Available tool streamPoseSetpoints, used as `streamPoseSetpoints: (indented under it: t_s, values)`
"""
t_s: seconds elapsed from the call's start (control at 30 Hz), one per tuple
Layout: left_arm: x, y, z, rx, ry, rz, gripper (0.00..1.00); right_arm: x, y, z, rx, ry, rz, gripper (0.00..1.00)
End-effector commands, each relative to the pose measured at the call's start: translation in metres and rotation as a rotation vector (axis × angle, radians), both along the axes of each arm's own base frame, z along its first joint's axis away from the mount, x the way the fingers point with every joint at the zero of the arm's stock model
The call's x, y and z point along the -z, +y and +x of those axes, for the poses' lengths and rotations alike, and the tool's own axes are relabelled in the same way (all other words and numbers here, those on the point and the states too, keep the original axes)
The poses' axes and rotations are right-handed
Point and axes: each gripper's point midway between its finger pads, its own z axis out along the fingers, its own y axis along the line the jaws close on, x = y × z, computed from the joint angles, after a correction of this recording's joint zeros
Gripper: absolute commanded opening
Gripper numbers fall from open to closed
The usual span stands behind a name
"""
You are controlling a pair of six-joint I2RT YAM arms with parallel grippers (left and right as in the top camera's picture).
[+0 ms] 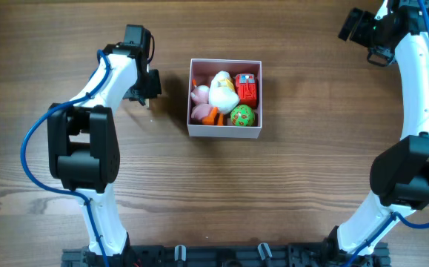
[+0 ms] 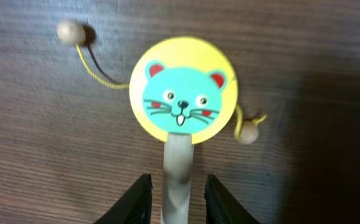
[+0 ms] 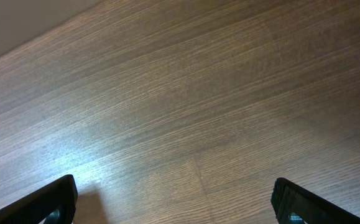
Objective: Pack container
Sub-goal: 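Carry the rattle drum right over the box with the left gripper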
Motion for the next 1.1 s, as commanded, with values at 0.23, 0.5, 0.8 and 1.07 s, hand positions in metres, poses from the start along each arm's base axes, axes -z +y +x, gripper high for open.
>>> streamPoseSetpoints:
  t_s: [0.23,0.5,0.8,1.07]
  values:
    - [0.016,0.002,-0.009,-0.048,0.033,-0.001,0.3,-0.003,0.003,0.0,-0.01,-0.01,0.009,1.0]
    - [0.02,0.002,-0.01,-0.048,0.041,0.001,0.29,-0.003,0.003,0.0,-0.01,-0.009,0.009,1.0]
    - [0.027,0.003,-0.012,-0.048,0.059,0.003,0.29,-0.003,0.003,0.0,-0.01,-0.009,0.009,1.0]
    - [0.027,0.003,-0.011,-0.049,0.052,0.002,0.08,-0.003,0.003,0.0,-0.01,-0.009,0.009,1.0]
